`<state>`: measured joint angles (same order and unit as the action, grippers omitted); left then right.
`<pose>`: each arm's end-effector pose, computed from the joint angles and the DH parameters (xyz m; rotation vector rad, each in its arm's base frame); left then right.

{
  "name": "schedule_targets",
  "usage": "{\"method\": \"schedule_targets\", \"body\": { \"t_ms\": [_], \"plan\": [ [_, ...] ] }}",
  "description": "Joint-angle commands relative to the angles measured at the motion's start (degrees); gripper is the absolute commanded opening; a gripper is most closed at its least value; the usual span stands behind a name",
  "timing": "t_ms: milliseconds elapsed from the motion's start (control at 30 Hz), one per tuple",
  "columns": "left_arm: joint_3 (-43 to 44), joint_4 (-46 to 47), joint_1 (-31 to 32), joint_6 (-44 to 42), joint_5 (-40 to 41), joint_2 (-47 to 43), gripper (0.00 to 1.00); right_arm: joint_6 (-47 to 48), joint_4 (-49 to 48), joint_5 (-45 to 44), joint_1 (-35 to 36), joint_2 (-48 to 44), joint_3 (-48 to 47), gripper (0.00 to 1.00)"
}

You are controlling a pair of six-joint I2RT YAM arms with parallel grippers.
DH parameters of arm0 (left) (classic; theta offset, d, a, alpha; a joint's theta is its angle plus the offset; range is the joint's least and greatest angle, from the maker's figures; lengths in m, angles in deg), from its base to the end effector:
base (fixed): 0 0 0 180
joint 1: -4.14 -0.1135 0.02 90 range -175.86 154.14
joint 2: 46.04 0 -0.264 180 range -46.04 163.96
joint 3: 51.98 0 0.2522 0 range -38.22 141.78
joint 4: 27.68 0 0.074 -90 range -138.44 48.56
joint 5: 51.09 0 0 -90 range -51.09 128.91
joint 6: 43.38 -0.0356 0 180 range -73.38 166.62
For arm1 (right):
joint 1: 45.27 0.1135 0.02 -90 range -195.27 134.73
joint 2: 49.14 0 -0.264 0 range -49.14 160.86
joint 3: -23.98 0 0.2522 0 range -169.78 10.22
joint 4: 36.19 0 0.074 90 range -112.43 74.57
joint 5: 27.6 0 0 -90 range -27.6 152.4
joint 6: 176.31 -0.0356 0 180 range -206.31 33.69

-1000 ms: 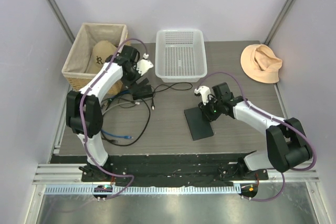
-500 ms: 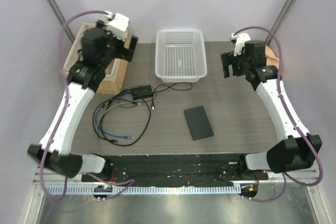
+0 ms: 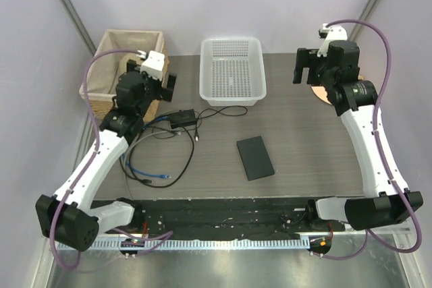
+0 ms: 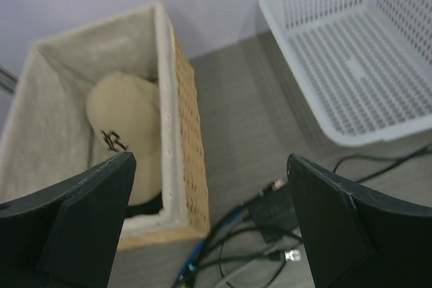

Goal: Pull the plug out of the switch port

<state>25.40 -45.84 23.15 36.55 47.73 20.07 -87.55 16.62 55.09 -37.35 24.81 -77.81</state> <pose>0.2559 -0.0824 0.3911 0.3117 1.6606 0.0131 0.2672 0.0326 0.4388 -0.0352 2.0026 -0.0256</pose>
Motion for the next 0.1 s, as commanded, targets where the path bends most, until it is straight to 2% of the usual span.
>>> {"method": "schedule_targets", "body": {
  "t_ms": [0, 67],
  "plan": [
    [1.77, 1.06, -0.11, 1.98, -1.17, -1.77, 1.0, -2.37, -1.25, -1.13, 0.25, -1.88, -4.87, 1.0],
    [3.35, 1.33, -0.11, 0.58, -1.0, -0.9, 1.0, -1.58, -2.13, -0.17, 0.25, -1.27, -7.14, 1.0]
  ]
}}
